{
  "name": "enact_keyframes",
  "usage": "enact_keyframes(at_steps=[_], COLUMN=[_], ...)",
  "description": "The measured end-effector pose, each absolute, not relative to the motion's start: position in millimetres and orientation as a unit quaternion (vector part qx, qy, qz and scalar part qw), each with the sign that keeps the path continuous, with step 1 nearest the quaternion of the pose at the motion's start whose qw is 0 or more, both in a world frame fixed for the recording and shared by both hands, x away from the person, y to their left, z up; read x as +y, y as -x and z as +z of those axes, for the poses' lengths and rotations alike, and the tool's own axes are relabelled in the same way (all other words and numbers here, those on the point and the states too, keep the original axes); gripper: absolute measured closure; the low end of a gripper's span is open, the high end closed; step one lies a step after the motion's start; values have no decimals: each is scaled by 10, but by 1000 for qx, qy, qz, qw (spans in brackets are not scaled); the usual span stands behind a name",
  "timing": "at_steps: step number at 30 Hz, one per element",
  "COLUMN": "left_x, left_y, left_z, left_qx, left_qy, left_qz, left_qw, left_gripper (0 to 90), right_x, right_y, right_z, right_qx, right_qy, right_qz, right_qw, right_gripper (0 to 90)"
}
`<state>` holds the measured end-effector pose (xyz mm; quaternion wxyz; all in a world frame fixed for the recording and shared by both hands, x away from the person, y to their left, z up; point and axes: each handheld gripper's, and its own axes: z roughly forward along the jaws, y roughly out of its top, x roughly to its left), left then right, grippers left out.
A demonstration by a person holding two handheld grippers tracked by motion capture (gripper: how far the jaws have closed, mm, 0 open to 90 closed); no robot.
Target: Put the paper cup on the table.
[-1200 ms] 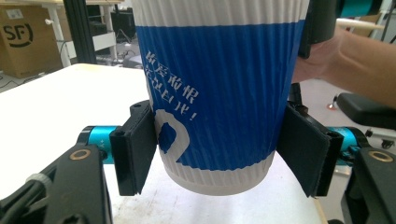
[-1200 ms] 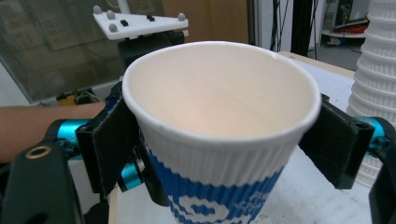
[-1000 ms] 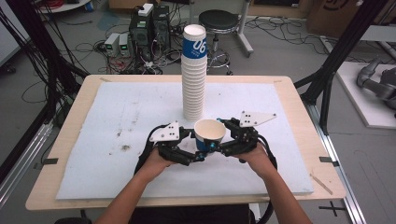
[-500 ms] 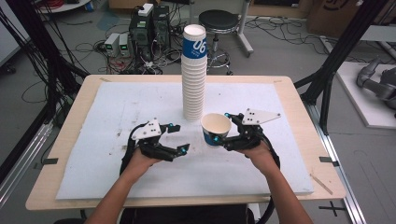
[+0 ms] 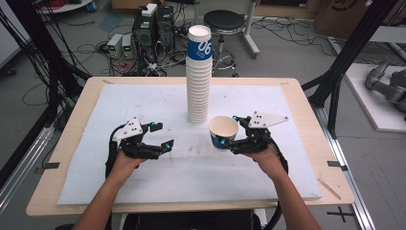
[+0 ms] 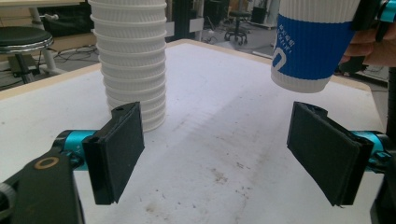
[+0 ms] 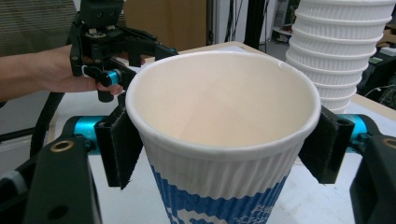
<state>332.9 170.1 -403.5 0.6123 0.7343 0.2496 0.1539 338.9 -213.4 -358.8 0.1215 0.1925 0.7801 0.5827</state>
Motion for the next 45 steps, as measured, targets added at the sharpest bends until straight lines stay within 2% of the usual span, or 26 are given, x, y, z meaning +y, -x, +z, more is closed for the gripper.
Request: enact_keyframes(at_steps=[18, 35, 45], left_x=[1982, 2099, 2094], left_y=[-3403, -3423, -3428], left_z=[-4099, -4128, -4152], left_qx=[274, 294, 299], left_qy=[-713, -703, -706], left_qz=[178, 184, 181], left_qw=[620, 621, 616], left_gripper=[188, 188, 188], right_x=[-2247, -2649, -2708], right_y=[-3499, -4060, -4098], right_z=[-3636, -3909, -4130], right_qx=[769, 742, 771], right_qy=[-222, -366, -389], right_qz=[581, 525, 471], right_qw=[147, 199, 182], right_gripper=[249, 241, 232])
